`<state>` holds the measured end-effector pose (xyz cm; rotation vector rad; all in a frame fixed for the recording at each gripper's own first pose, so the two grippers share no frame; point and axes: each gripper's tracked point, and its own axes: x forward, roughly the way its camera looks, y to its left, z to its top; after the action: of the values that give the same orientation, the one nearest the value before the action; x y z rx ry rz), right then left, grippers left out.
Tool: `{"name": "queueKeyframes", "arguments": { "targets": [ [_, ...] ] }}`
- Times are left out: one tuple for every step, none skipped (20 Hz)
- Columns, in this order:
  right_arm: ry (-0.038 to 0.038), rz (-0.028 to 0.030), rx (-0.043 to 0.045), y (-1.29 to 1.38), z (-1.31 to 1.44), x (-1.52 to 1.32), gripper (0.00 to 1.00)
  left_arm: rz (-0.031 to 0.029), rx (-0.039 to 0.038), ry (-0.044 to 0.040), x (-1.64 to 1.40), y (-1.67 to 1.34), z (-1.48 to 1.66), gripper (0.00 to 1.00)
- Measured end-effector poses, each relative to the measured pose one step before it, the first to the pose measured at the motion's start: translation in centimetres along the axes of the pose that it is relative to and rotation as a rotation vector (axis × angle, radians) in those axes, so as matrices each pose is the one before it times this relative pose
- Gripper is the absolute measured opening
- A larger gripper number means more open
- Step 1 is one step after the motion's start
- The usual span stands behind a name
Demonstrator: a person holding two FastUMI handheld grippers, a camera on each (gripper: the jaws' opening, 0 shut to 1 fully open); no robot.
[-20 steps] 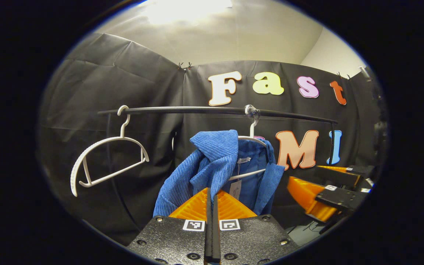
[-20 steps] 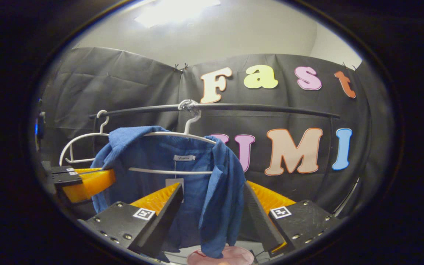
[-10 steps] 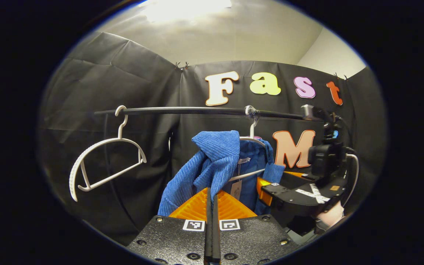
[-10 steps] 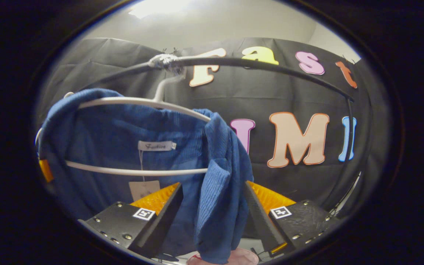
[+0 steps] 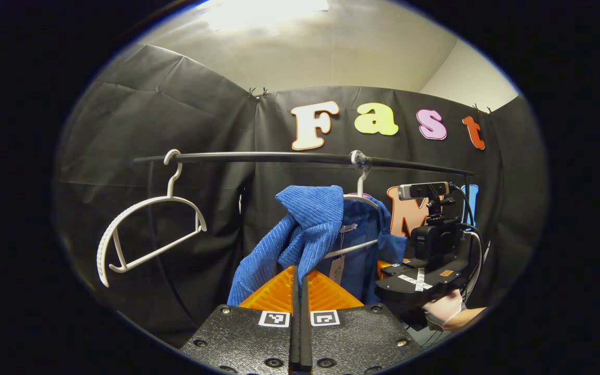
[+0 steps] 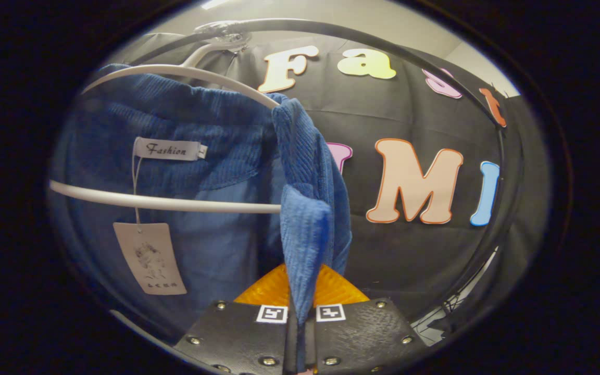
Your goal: Grasp the clothes on the hanger with both hands and then place them into the laundry hamper below.
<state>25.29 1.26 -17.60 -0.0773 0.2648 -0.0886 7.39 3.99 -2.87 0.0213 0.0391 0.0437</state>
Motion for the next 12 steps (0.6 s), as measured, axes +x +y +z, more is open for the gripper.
{"name": "queueKeyframes", "arguments": {
  "targets": [
    [-0.00143, -0.00475, -0.00066, -0.258, 0.163, -0.067, 0.06, 0.00541, -0.00634, -0.00209, 0.015, 0.282, 0.01, 0.01],
    [-0.00556, -0.00425, 0.00212, -0.489, 0.265, 0.031, 0.06, 0.00615, -0.00528, -0.00248, -0.019, 0.291, 0.172, 0.0],
    [-0.01215, -0.0003, 0.00592, -0.359, 0.512, -0.099, 0.06, 0.00726, -0.00221, -0.00534, -0.058, 0.364, 0.153, 0.0],
    [-0.01093, -0.00151, 0.00553, -0.247, 0.526, -0.12, 0.06, 0.00682, -0.00053, -0.00479, -0.034, 0.422, 0.335, 0.0],
    [-0.0102, -0.0047, -0.00014, -0.396, 0.55, 0.025, 0.06, 0.00492, -0.00302, -0.00486, -0.05, 0.281, 0.303, 0.0],
    [-0.0083, -0.00517, -0.00554, -0.493, 0.455, -0.012, 0.06, 0.00447, -0.00634, -0.00201, -0.092, 0.258, 0.356, 0.0],
    [-0.00999, -0.00728, -0.00932, -0.544, 0.607, 0.029, 0.06, 0.00102, -0.01096, -0.00099, -0.109, 0.151, 0.248, 0.01],
    [-0.01303, -0.00923, -0.00827, -0.521, 0.457, 0.085, 0.06, -0.00373, -0.01292, -0.0024, -0.025, 0.075, 0.315, 0.0],
    [-0.01305, -0.00913, -0.00513, -0.589, 0.63, 0.052, 0.06, -0.00544, -0.01434, -0.00324, -0.159, -0.063, 0.328, 0.0],
    [-0.00861, -0.01276, -0.00396, -0.541, 0.379, 0.041, 0.06, -0.00684, -0.01798, -0.00273, -0.143, -0.051, 0.349, 0.0],
    [-0.00874, -0.01325, -0.00262, -0.624, 0.481, 0.04, 0.06, -0.00377, -0.02095, 0.00005, -0.207, 0.11, 0.223, 0.0],
    [-0.00737, -0.01029, -0.00021, -0.637, 0.353, 0.047, 0.06, -0.00546, -0.02115, -0.00929, -0.156, 0.051, 0.472, 0.0]
  ]
}}
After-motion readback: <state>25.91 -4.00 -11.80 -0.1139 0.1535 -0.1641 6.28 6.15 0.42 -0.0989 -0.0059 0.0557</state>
